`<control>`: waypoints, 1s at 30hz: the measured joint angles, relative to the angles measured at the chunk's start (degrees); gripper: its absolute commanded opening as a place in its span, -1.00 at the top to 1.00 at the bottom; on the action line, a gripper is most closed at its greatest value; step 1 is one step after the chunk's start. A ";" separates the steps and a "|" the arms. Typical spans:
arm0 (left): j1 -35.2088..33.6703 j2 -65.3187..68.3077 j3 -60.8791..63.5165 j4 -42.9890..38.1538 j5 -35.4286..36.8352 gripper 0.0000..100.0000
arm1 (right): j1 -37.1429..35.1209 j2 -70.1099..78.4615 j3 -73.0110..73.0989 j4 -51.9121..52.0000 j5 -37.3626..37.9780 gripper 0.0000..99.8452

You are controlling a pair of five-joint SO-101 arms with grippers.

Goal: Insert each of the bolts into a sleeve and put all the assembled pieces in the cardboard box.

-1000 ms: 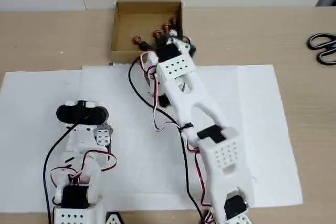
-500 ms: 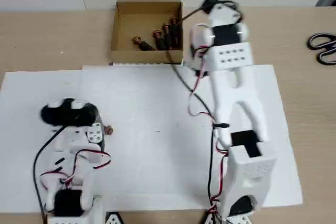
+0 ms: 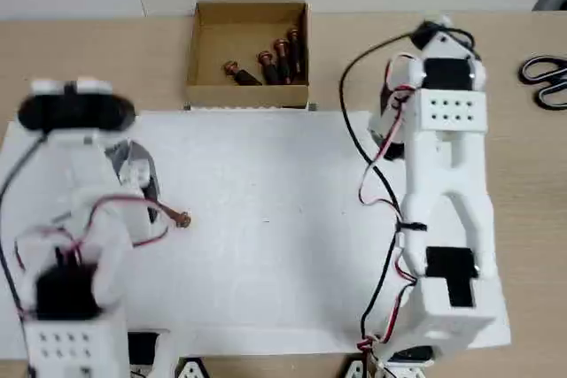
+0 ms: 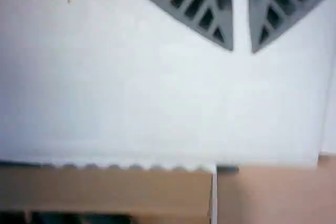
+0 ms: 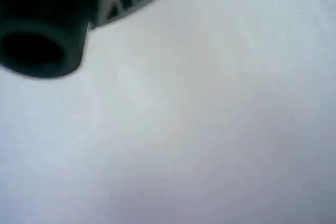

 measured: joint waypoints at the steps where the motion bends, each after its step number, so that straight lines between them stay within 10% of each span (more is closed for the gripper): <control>1: 0.00 3.08 -3.25 2.29 0.00 0.99 | 1.14 -1.23 1.76 0.00 0.00 1.00; 10: 0.00 21.27 -18.11 12.31 -4.84 0.99 | 11.52 -11.34 16.97 -0.09 0.00 0.99; 30: -0.44 39.12 -20.04 16.44 -80.18 0.99 | 20.13 -34.99 48.00 -21.01 13.36 0.99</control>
